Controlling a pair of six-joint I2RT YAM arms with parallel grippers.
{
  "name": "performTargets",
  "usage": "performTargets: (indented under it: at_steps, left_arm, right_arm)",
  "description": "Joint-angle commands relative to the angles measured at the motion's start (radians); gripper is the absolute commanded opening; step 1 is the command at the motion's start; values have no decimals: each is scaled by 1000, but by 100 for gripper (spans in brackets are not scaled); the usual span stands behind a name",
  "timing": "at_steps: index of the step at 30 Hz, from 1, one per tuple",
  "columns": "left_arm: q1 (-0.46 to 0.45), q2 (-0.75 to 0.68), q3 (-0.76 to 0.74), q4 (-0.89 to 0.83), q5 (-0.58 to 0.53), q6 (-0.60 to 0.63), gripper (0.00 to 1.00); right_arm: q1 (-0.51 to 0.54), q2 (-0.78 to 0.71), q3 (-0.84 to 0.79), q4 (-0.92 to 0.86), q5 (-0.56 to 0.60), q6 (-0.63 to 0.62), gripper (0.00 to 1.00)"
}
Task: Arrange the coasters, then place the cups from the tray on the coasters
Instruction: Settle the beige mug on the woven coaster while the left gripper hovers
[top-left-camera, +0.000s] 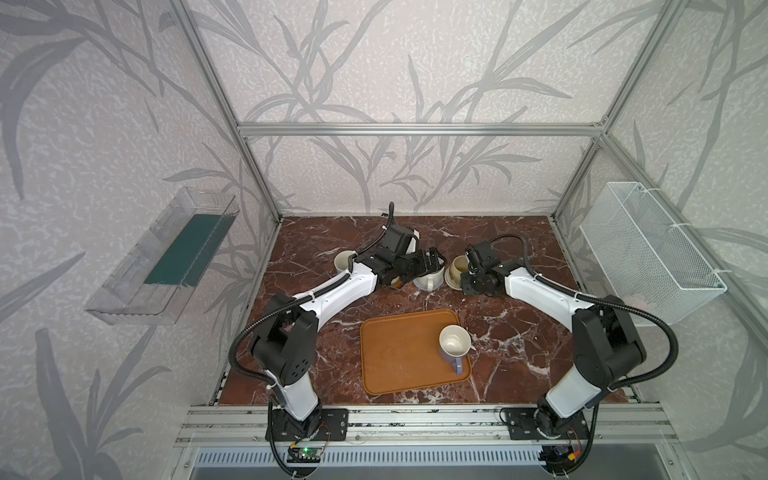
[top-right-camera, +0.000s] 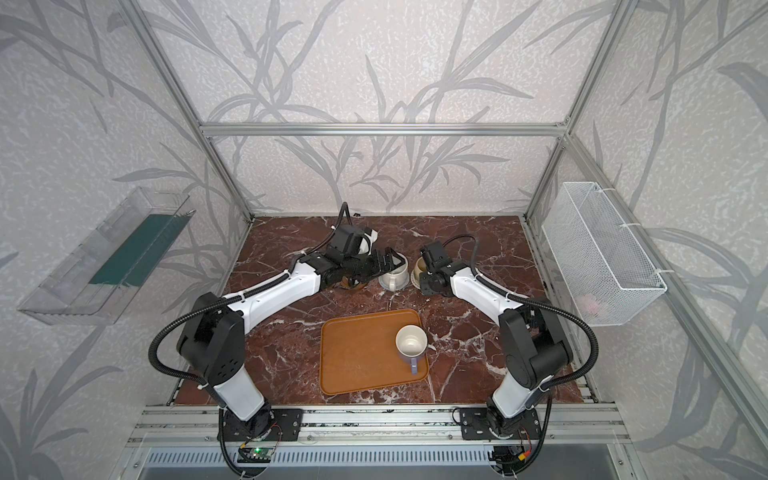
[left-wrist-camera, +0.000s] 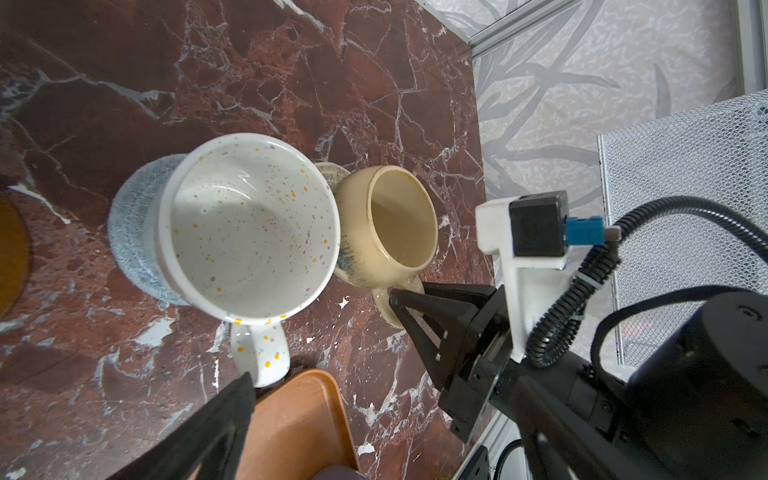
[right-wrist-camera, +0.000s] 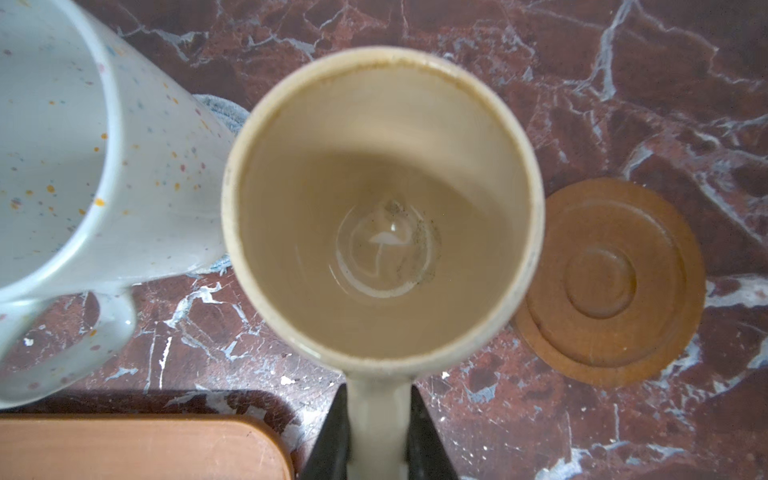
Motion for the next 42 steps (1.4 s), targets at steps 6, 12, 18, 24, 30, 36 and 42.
performTargets:
  at_steps: [6,12,18,24,30,36,42]
  left_arm:
    - [6,-32,-15,33,11,-15,99]
    - [5,-40,-25,38,10,-18,99]
    - [5,-47,-25,35,7,-15,99]
    - [5,-48,-25,35,10,-15,99]
    - [5,-46,-26,37,8,-11,99]
    - [5,-47,-23,36,10,-12,99]
    - [7,-49,-22,31,8,-11,99]
  right_arm:
    - [8,-22,-12,-5,-17,22,1]
    - [9,11,33,-43,-3,38,35]
    - [6,94,82,-69,8,54,35]
    - [9,148,115,-100,5,75,23]
    - [9,116,111,-100,52,74,0]
    - [9,90,125,-114,45,56,0]
    - [19,47,136,-121,61,48,0]
